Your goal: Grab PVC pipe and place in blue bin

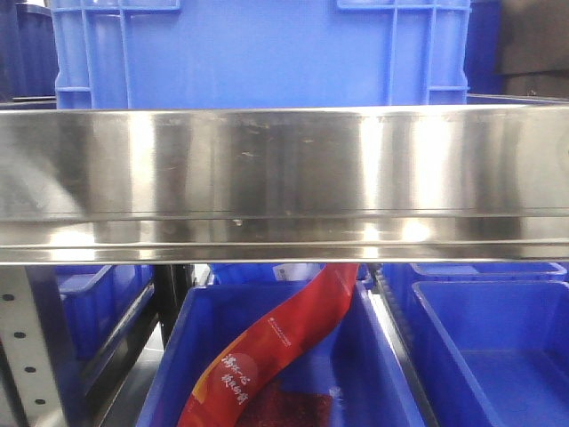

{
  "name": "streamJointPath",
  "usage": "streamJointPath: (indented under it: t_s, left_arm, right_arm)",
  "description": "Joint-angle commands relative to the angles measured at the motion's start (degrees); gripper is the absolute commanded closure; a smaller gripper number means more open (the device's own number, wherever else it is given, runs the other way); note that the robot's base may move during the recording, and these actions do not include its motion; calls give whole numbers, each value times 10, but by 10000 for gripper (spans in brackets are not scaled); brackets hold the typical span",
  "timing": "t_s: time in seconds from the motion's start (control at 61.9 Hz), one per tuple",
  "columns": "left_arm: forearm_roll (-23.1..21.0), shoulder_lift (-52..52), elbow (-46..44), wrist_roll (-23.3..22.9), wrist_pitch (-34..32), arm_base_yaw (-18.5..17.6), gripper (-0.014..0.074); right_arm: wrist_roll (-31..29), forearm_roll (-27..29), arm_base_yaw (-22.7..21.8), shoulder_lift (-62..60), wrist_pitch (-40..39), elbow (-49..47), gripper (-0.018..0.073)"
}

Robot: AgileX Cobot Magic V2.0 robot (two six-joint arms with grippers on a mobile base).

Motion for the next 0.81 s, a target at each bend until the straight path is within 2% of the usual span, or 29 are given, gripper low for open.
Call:
streamJointPath:
  t_s: [0.0,0.549,0.662,0.791]
  left_arm:
    - [-3,-3,0,1,-11,3,707]
    - [-3,-3,0,1,-11,3,707]
    - [-3,-3,0,1,-11,3,707]
    - [-3,-3,0,1,-11,3,707]
  right_arm:
    - [0,-4,-2,-4,-10,-1,727]
    - [0,-5,-2,-5,-13,5,727]
    - [-5,-21,-2,-20,-25,33,727]
    - [-21,-24,-16,-65,-75,89,727]
